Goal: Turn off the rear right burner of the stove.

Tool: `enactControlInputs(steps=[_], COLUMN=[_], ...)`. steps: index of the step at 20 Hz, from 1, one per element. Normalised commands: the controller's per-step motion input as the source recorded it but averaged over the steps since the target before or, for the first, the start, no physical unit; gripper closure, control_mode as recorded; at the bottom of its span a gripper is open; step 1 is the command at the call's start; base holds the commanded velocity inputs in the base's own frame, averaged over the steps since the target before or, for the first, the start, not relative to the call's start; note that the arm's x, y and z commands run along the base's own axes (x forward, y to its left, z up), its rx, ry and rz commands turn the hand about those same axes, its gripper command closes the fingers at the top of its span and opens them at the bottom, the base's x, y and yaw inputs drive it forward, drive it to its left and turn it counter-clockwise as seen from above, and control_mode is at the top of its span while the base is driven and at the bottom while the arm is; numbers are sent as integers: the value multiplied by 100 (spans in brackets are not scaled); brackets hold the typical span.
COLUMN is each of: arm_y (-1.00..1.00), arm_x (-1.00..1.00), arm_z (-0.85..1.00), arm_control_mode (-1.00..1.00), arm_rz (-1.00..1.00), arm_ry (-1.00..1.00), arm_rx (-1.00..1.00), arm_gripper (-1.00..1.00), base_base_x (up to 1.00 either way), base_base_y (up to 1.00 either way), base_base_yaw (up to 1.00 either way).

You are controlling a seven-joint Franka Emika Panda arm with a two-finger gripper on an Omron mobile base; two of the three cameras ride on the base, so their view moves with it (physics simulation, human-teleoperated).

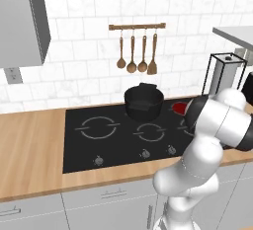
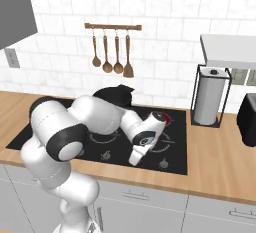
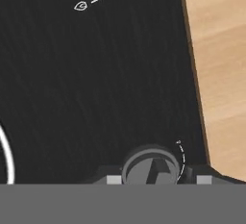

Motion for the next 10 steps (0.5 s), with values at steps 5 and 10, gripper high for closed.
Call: enactControlInputs(steps=[5,10], arm_y=[46,58], arm_x=[0,0], arm_z=[-45,-49], arm_control_mode=[-100,-100], arm_rz=[-76,-82], arm_ry=[23,26], arm_rx=[-5,-6], arm_gripper=[100,100], base_base_x=[0,0], base_base_y=[0,0], base_base_yaw=[0,0])
